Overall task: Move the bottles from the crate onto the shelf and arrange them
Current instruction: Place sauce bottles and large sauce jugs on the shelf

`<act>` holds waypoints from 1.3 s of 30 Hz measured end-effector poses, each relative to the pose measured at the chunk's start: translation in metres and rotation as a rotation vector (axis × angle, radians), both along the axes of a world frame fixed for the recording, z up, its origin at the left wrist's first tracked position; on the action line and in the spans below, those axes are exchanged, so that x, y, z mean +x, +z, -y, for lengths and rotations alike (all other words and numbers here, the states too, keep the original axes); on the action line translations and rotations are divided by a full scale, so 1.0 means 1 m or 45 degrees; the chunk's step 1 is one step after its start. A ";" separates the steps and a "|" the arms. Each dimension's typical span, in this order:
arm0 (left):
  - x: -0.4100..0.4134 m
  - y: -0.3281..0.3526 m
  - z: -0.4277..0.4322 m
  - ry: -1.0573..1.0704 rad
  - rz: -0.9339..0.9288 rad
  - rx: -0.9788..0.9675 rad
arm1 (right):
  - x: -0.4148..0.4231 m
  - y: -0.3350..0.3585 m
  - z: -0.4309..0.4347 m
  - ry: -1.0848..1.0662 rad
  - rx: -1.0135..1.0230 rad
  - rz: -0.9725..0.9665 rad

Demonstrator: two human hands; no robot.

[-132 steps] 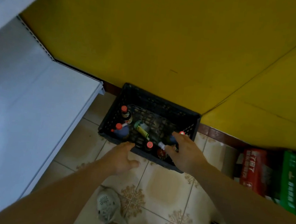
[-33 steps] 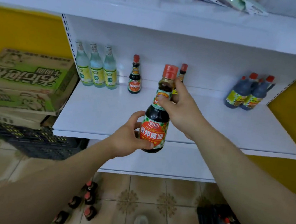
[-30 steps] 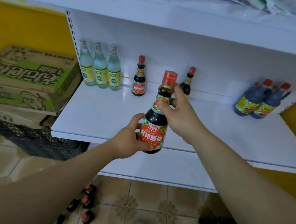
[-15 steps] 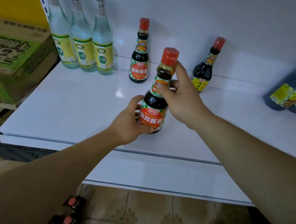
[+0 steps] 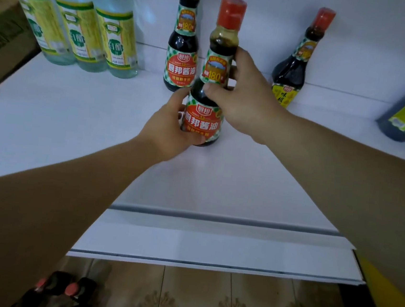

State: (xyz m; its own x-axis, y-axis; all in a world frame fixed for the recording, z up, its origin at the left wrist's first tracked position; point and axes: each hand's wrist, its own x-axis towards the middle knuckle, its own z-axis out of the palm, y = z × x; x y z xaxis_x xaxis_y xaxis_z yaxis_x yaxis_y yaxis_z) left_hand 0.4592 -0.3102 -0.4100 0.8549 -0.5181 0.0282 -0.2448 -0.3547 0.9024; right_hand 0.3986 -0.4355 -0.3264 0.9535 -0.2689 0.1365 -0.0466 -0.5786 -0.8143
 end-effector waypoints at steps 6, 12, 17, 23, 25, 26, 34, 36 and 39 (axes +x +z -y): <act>0.027 -0.009 0.018 0.222 0.138 0.093 | 0.028 -0.004 0.018 -0.053 -0.124 0.007; 0.053 -0.011 0.026 0.311 0.231 0.088 | 0.055 -0.012 0.037 -0.049 -0.112 0.038; 0.074 -0.009 0.039 0.299 0.146 0.081 | 0.078 -0.016 0.050 -0.077 -0.080 0.042; 0.083 -0.016 0.051 0.409 0.176 0.111 | 0.099 -0.021 0.060 -0.100 -0.089 0.059; 0.084 -0.017 0.053 0.463 0.235 0.154 | 0.104 -0.021 0.062 -0.098 -0.101 0.057; 0.084 -0.017 0.055 0.481 0.253 0.173 | 0.106 -0.022 0.063 -0.095 -0.104 0.057; 0.087 -0.015 0.072 0.642 0.307 0.298 | 0.122 -0.025 0.072 -0.127 -0.085 0.085; 0.088 -0.016 0.073 0.652 0.312 0.323 | 0.124 -0.027 0.074 -0.131 -0.076 0.088; 0.089 -0.014 0.070 0.618 0.281 0.337 | 0.126 -0.027 0.076 -0.118 -0.070 0.076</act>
State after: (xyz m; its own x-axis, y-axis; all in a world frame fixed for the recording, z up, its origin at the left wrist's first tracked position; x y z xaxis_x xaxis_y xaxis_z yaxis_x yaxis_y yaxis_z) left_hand 0.5480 -0.3802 -0.4244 0.9843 -0.0833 0.1554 -0.1702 -0.6788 0.7144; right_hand 0.5244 -0.5112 -0.3529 0.9144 -0.3462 0.2096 -0.0543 -0.6181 -0.7842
